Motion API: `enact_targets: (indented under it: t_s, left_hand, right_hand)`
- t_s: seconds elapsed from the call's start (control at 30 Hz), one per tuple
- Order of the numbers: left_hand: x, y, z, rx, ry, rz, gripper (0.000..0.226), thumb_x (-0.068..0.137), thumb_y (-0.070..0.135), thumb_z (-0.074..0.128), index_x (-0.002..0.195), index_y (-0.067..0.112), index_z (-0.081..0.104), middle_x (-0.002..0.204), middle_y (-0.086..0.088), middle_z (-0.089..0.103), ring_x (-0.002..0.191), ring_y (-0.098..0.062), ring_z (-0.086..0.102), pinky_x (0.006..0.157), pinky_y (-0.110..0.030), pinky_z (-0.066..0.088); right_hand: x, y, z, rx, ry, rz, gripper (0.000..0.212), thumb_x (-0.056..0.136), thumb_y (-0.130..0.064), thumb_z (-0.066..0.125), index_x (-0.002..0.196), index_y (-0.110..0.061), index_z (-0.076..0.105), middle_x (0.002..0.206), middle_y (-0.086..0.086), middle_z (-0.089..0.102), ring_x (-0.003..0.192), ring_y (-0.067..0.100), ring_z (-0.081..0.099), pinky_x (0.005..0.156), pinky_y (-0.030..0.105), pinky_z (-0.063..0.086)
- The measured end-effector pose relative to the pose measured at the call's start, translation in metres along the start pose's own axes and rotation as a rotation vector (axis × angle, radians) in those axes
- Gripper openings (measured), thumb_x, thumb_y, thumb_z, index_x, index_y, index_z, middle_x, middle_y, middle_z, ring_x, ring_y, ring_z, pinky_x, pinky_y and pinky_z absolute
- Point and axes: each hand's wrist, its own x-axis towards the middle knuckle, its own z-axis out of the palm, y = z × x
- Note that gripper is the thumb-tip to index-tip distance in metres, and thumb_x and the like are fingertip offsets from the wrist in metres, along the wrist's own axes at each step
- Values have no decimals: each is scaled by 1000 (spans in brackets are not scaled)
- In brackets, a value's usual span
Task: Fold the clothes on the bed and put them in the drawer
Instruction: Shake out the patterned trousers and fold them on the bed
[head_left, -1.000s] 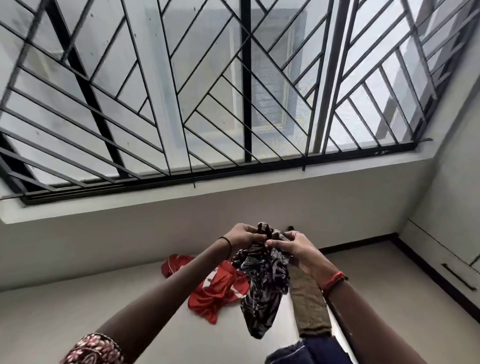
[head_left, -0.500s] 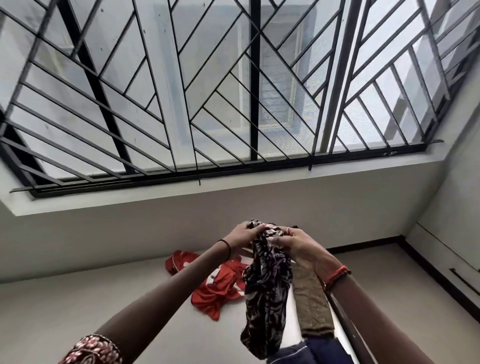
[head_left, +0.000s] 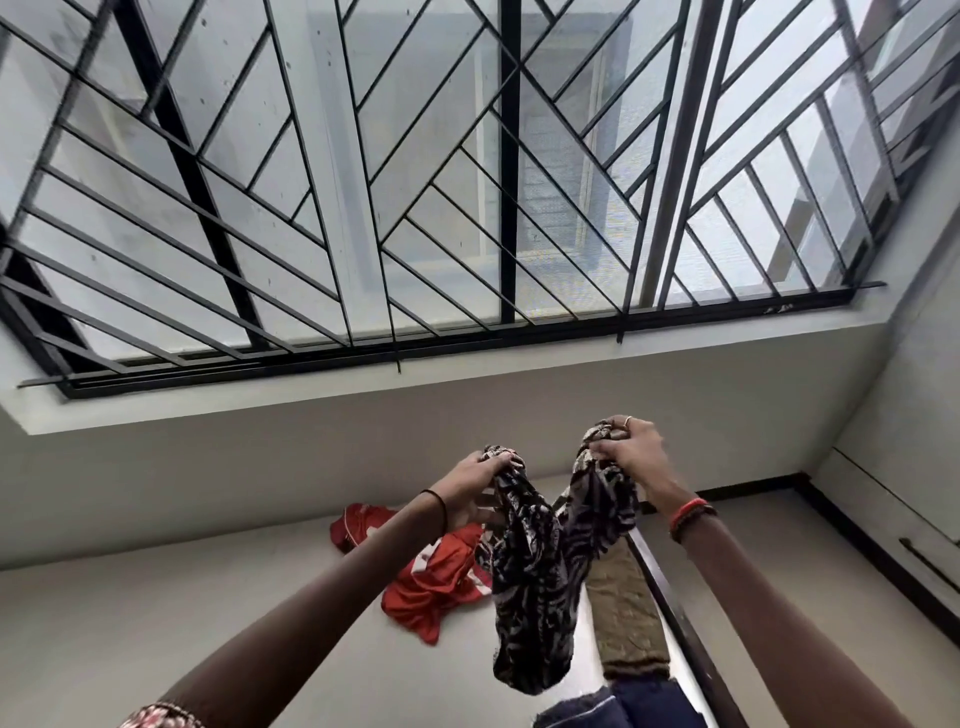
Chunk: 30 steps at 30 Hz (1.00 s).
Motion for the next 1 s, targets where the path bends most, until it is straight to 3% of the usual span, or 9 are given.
enact_targets:
  t_s: [0.13, 0.2, 0.27, 0.4, 0.53, 0.7, 0.77, 0.87, 1.0]
  left_hand:
    - [-2, 0, 11, -14, 0, -13, 10, 97, 30, 49, 97, 20, 47, 93, -4, 55, 77, -16, 58, 51, -31, 55]
    - [-4, 1, 17, -31, -3, -11, 13, 97, 29, 50, 103, 17, 44, 94, -5, 55, 76, -16, 58, 45, -28, 53]
    - [-5, 3, 17, -52, 3, -6, 18, 97, 28, 50, 108, 15, 45, 93, -6, 55, 75, -16, 58, 44, -27, 52]
    - [-6, 5, 6, -77, 10, -17, 15, 98, 25, 46, 96, 13, 56, 83, -6, 56, 71, -16, 57, 46, -28, 53]
    - [-7, -3, 3, -187, 34, -28, 21, 100, 20, 43, 86, 11, 56, 78, -7, 56, 66, -17, 56, 45, -27, 54]
    - [-6, -12, 6, -258, 35, -19, 24, 101, 20, 41, 91, 8, 59, 83, -9, 62, 58, -13, 61, 44, -24, 52]
    - [-6, -16, 5, -292, 51, -28, 22, 101, 19, 42, 94, 6, 58, 85, -10, 62, 58, -14, 62, 44, -24, 52]
    - [-5, -21, 5, -362, 77, -43, 20, 100, 14, 43, 101, 0, 57, 91, -17, 61, 73, -23, 61, 45, -28, 54]
    - [-8, -24, 8, -495, 103, -47, 17, 99, 8, 43, 93, -3, 56, 87, -19, 60, 69, -24, 66, 45, -27, 54]
  right_hand:
    - [-18, -3, 36, -265, -5, -250, 28, 78, -14, 74, 105, -15, 69, 99, 5, 71, 85, 15, 64, 71, 11, 45]
    - [-24, 0, 53, -228, -74, -235, 24, 77, -18, 76, 96, -17, 61, 87, 1, 68, 77, 13, 62, 64, 12, 47]
    - [-23, 3, 61, -200, -81, -188, 23, 77, -24, 76, 90, -16, 58, 83, 0, 66, 77, 15, 63, 70, 24, 51]
    - [-21, 4, 61, -160, -225, -237, 15, 83, -28, 71, 92, -17, 73, 89, -1, 74, 85, 12, 68, 84, 31, 54]
    - [-33, 2, 60, -36, -425, -264, 34, 73, -28, 80, 106, -20, 71, 97, -3, 74, 92, 7, 69, 91, 29, 53]
    - [-33, 12, 60, 88, -415, -210, 67, 61, -23, 88, 120, -13, 58, 111, 5, 68, 102, 16, 66, 95, 37, 52]
    - [-32, 14, 61, 68, -416, -184, 71, 60, -26, 89, 121, -9, 56, 113, 7, 65, 103, 17, 65, 95, 33, 51]
    - [-38, 12, 63, -49, -429, -242, 56, 64, -20, 87, 112, -7, 63, 106, -1, 62, 98, 13, 61, 85, 9, 47]
    - [-47, 18, 69, -74, -530, -273, 62, 62, -12, 86, 116, -14, 54, 105, 2, 68, 100, 15, 64, 88, 19, 50]
